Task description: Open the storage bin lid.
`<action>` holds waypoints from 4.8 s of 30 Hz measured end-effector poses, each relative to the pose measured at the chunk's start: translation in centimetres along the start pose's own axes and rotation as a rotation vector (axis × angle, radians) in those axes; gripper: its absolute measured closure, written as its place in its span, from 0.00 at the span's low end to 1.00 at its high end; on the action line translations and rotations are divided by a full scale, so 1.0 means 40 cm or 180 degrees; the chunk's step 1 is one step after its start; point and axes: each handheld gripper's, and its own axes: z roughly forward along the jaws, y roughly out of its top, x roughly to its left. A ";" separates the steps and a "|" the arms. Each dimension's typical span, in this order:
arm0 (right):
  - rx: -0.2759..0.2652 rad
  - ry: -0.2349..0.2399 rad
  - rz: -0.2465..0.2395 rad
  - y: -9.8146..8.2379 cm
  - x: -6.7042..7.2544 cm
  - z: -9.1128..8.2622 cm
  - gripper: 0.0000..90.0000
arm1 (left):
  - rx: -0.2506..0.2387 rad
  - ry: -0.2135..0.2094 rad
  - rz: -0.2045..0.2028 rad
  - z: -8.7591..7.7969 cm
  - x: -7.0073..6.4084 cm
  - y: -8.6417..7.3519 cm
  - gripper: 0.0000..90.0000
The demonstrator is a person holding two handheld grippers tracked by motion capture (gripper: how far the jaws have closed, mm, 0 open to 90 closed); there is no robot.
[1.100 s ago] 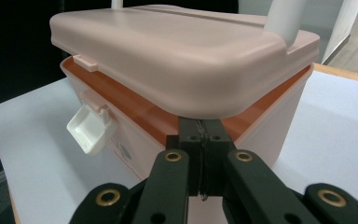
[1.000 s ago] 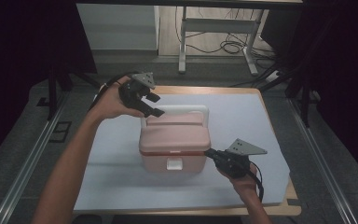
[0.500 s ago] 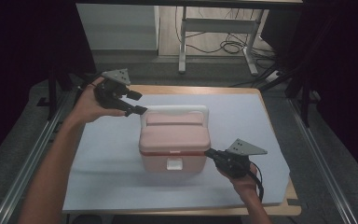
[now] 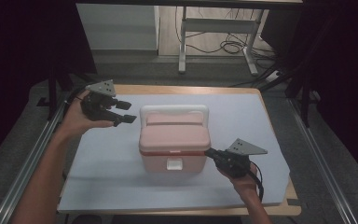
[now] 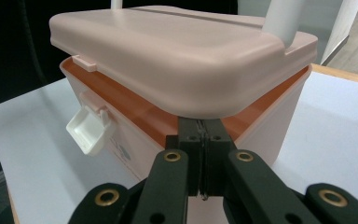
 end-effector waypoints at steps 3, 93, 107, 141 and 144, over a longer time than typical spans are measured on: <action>0.0000 0.0001 0.0000 0.000 0.000 0.000 0.99 | 0.0003 0.0017 -0.0013 0.007 -0.003 -0.017 0.50; -0.0022 -0.0029 -0.0003 0.005 -0.003 -0.004 0.98 | -0.0490 -0.0180 -0.0117 0.213 -0.330 -0.173 1.00; -0.0022 -0.0033 -0.0002 0.004 -0.004 -0.003 0.98 | -0.0509 -0.0254 -0.0036 0.255 -0.352 -0.140 1.00; -0.0028 -0.0038 0.0003 0.004 -0.006 -0.003 0.97 | -0.0406 0.0015 0.0105 0.328 -0.375 -0.110 1.00; -0.0025 -0.0037 -0.0002 0.004 -0.004 -0.001 0.97 | -0.0421 0.0006 0.0083 0.329 -0.374 -0.112 1.00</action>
